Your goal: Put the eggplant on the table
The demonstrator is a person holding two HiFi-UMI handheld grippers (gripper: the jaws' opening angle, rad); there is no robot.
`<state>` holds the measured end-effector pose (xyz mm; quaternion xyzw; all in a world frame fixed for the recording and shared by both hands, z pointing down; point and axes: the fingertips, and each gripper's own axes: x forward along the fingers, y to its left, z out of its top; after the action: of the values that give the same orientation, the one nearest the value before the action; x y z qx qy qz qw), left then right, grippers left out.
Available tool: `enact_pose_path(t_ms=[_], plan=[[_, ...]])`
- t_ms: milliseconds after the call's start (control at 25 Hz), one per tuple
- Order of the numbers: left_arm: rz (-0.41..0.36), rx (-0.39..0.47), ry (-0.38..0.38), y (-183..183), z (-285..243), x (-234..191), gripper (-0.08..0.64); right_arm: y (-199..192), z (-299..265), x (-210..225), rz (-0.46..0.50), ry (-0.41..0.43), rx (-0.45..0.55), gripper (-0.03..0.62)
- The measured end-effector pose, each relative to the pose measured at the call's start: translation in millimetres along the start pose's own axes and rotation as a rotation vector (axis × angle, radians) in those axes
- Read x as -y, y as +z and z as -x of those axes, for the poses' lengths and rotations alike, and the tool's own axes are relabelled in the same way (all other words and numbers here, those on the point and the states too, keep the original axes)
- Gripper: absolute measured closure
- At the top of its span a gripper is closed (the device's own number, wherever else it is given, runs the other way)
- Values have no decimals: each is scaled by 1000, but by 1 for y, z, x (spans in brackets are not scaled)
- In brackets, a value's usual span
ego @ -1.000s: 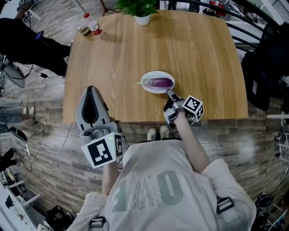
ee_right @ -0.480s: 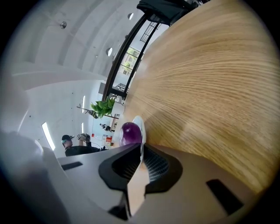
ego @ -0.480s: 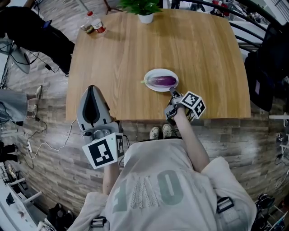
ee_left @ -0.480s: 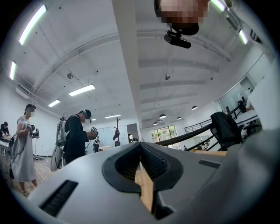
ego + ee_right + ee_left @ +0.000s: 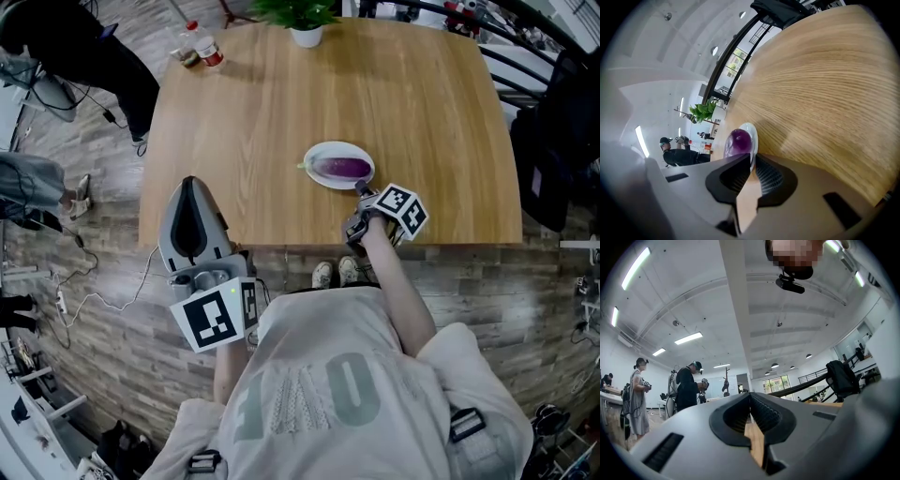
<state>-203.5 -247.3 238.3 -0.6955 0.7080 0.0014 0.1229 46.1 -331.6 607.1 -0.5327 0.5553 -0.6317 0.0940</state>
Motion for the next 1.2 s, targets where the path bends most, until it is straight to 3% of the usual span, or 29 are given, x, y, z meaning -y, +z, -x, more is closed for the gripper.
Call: enact_pose_path(t_ms=[560,920,1200], plan=[[5,-1,5,-1,6,0,551,-1,-2,5,72,-121,5,556],[5,6,8,2,9,2,551,1,3,8,82,-121,-5,548],[10,19,2,4,6,8,551,30,28,9,104,-173,72,535]])
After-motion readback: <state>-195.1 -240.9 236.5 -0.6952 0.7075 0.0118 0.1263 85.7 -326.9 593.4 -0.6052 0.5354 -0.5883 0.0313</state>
